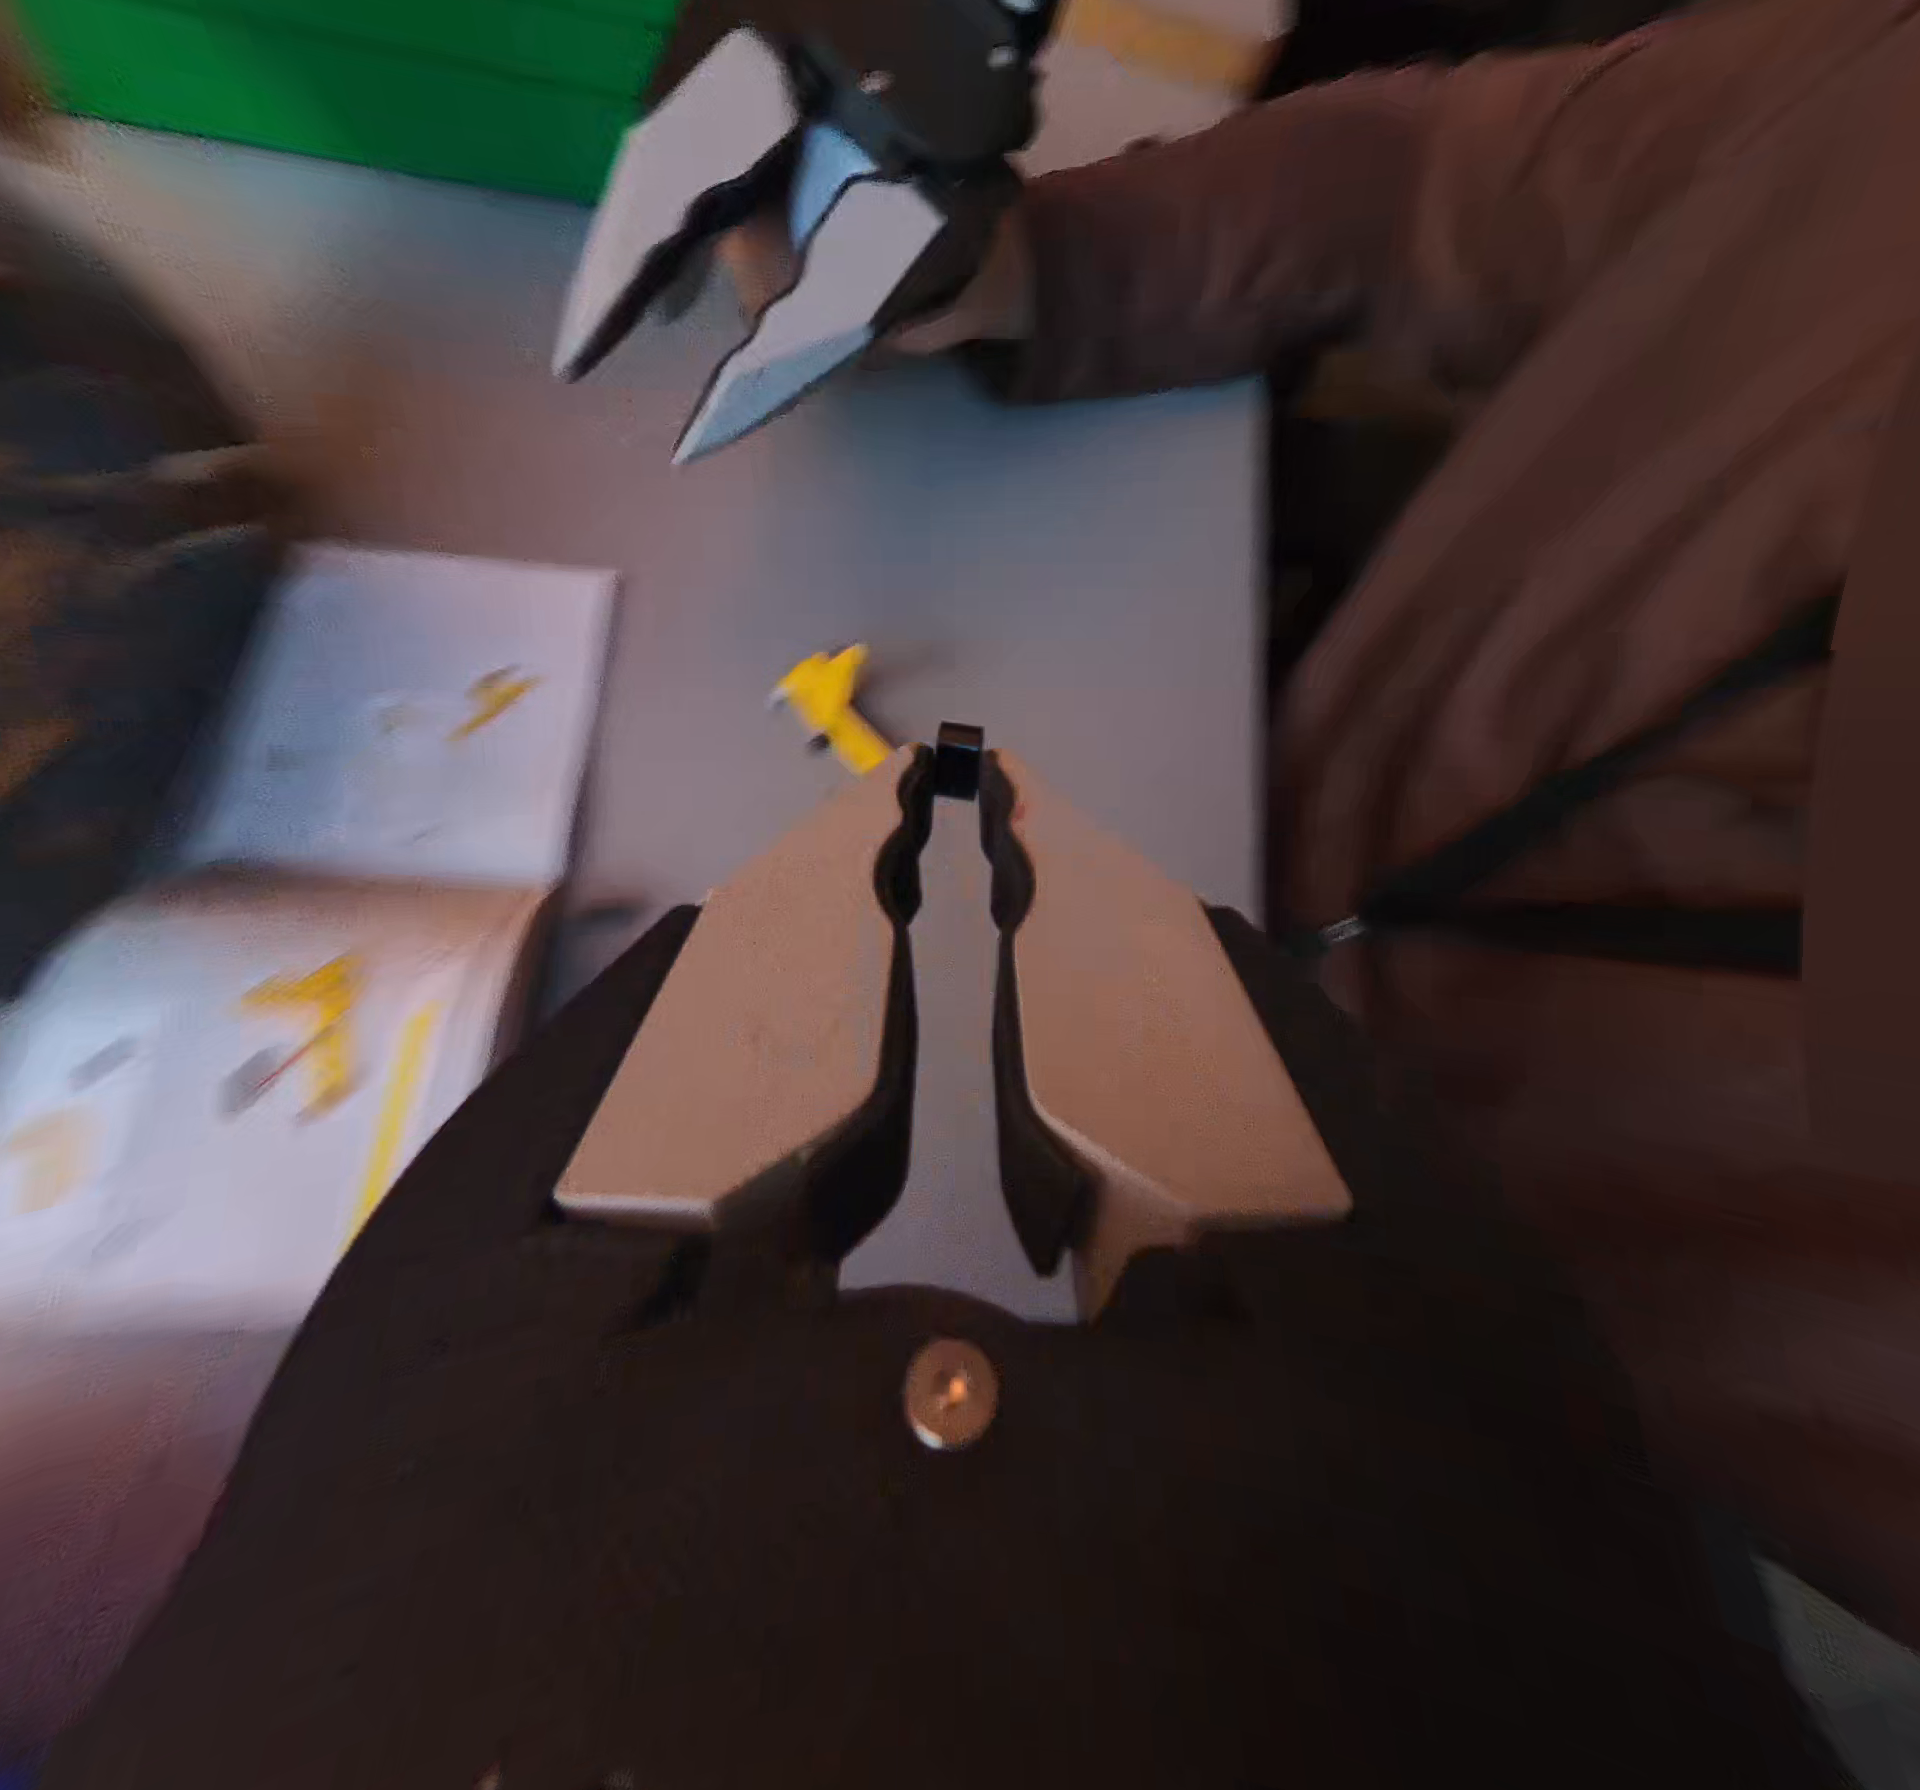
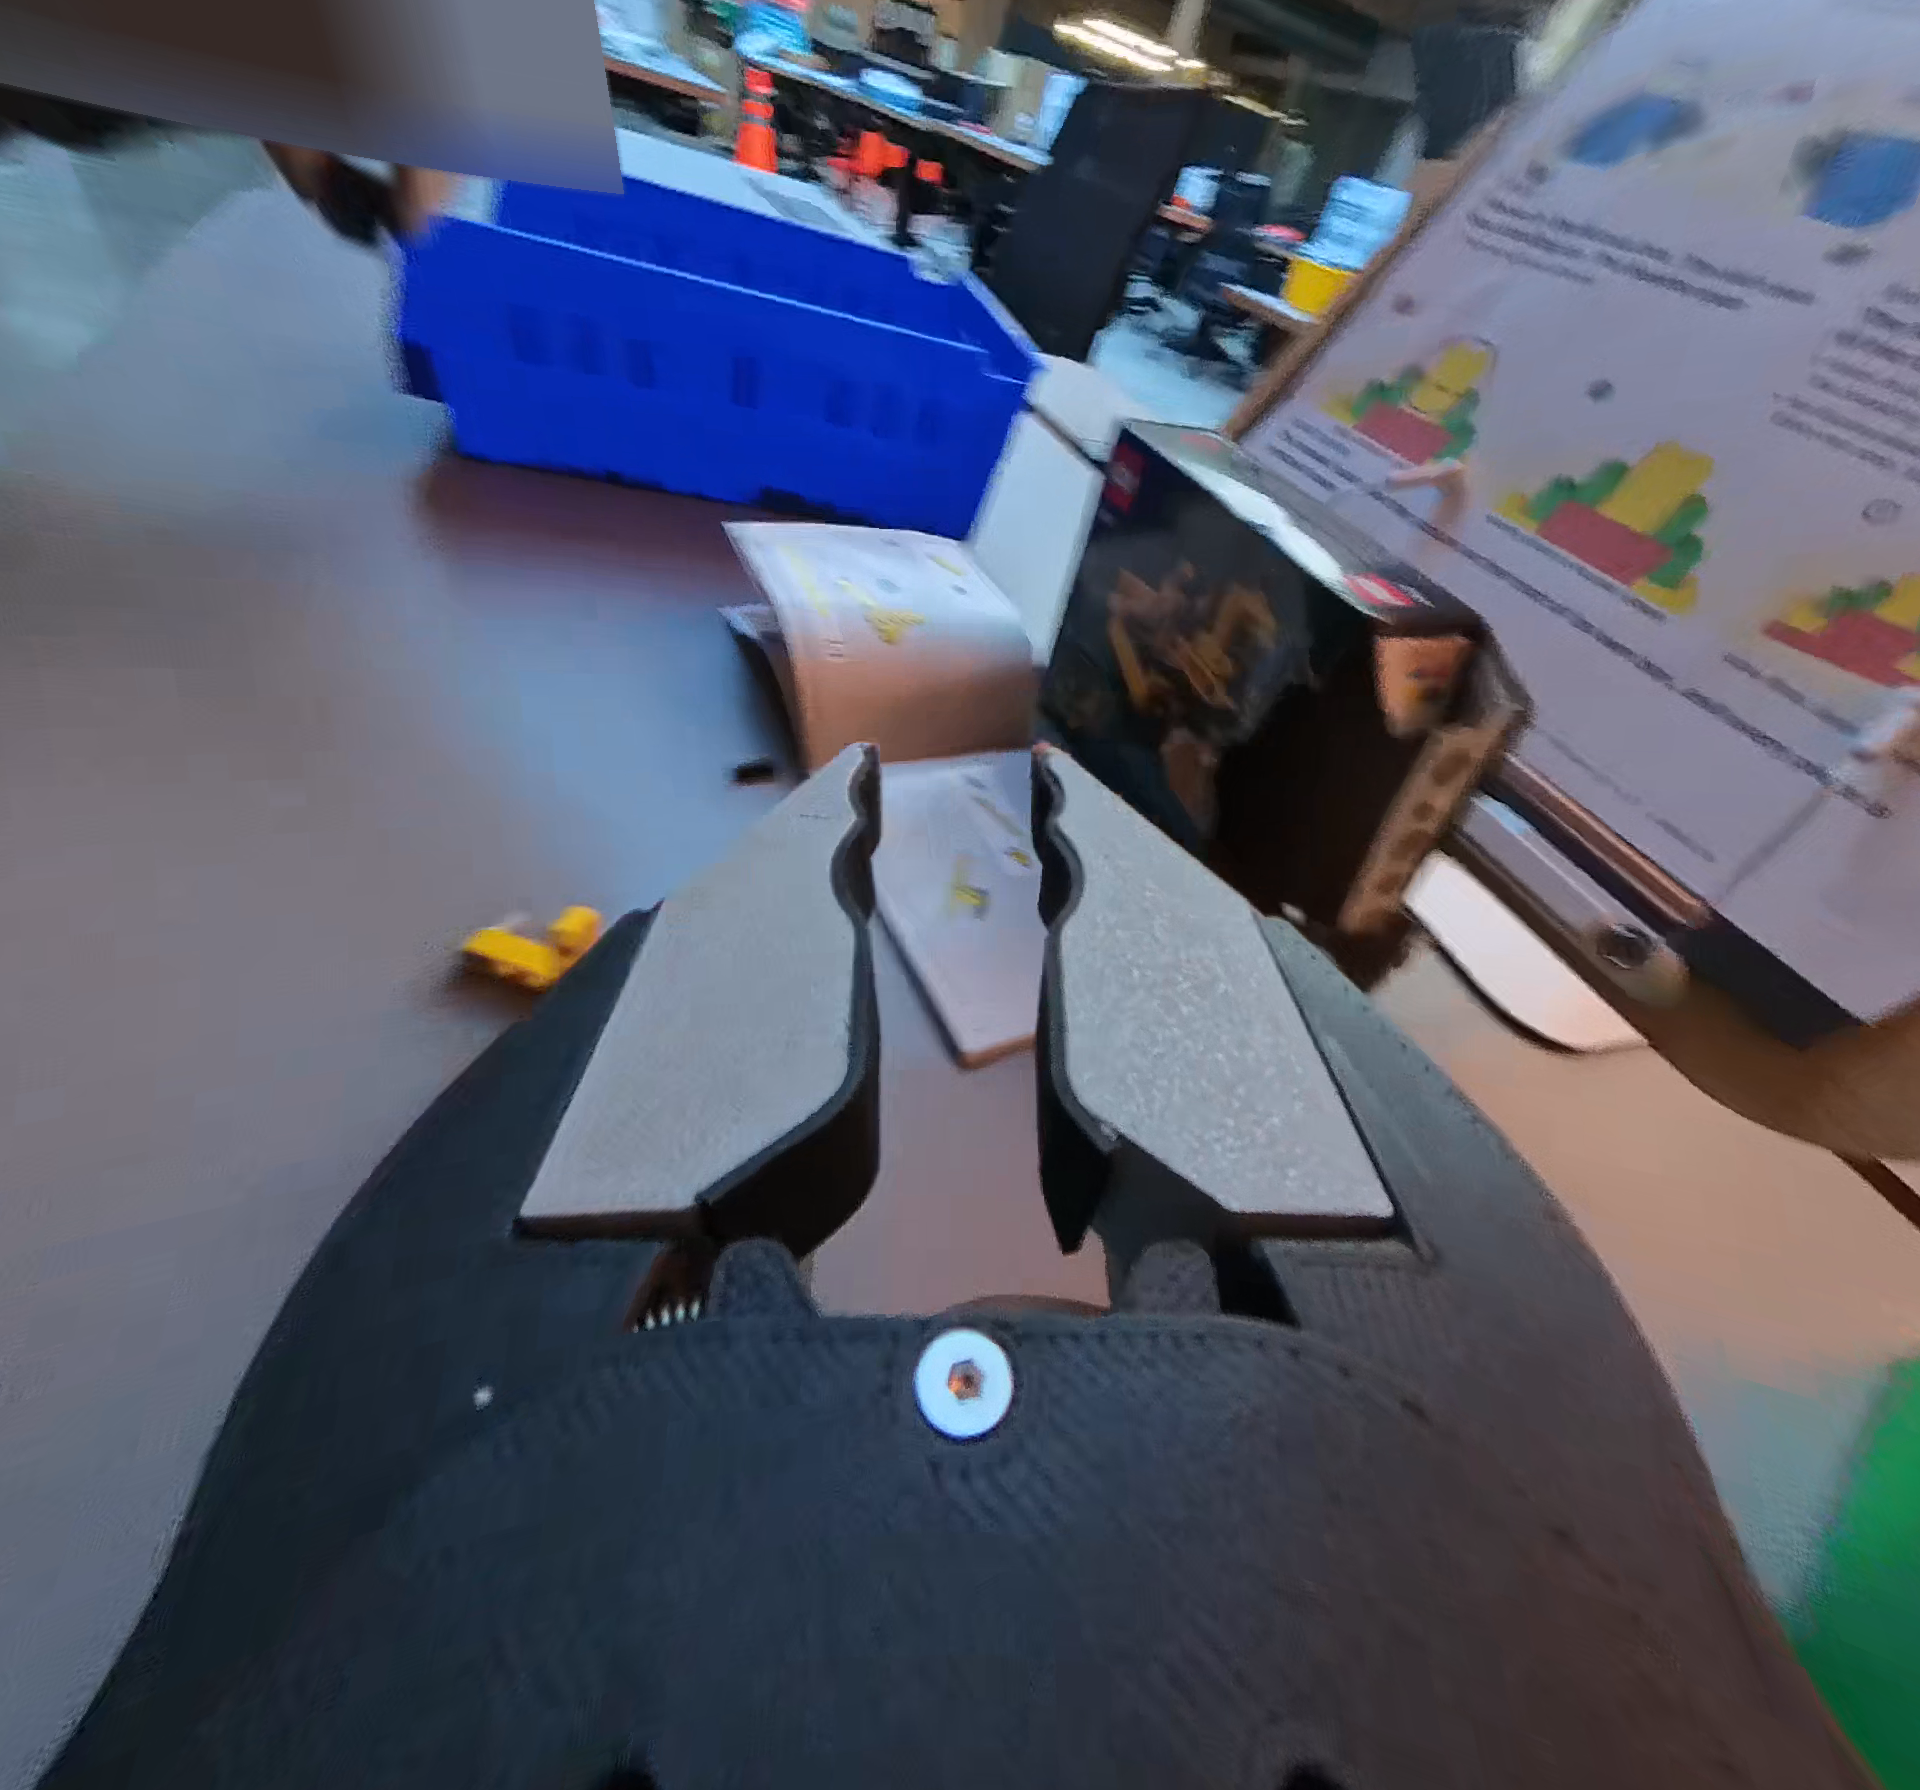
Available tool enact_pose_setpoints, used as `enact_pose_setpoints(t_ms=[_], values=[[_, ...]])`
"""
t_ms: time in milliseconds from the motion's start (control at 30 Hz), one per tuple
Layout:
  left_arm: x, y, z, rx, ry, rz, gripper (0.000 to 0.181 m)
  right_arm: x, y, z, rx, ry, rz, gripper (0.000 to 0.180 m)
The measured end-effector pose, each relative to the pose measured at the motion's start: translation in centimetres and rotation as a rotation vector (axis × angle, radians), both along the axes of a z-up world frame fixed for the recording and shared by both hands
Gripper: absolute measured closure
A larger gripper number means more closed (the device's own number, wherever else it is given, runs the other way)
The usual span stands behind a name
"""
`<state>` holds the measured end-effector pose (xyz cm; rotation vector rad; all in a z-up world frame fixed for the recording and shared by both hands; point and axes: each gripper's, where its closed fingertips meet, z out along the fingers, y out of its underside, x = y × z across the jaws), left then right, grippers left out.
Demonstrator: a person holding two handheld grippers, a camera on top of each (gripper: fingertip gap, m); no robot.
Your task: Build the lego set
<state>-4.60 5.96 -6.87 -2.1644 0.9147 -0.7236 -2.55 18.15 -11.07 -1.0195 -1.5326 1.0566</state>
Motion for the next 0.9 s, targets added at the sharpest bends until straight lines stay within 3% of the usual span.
enact_pose_setpoints(t_ms=[133, 267, 367, 533, 633, 900], values=[[4.6, 1.8, -3.8, -0.227, -0.227, -0.122, 0.175, 1.3, -5.6, 0.3, 0.020, -0.045, 0.243, 0.151], [4.8, 2.5, -5.4, -0.395, -0.360, -0.165, 0.175, 2.5, -9.2, -0.3, 0.112, -0.093, 0.377, 0.152], [4.3, 2.3, -6.0, -0.455, -0.357, -0.185, 0.175, 2.3, -9.4, -0.7, 0.138, -0.109, 0.370, 0.162], [4.7, 1.8, -6.1, -0.551, -0.432, -0.231, 0.175, 1.8, -9.9, -1.6, 0.166, -0.106, 0.377, 0.153], [4.9, 1.9, -6.5, -0.580, -0.450, -0.240, 0.175, 1.8, -10.2, -1.8, 0.178, -0.108, 0.384, 0.162], [5.7, 1.8, -6.4, -0.612, -0.462, -0.256, 0.176, 1.8, -10.4, -2.0, 0.218, -0.082, 0.395, 0.163]])
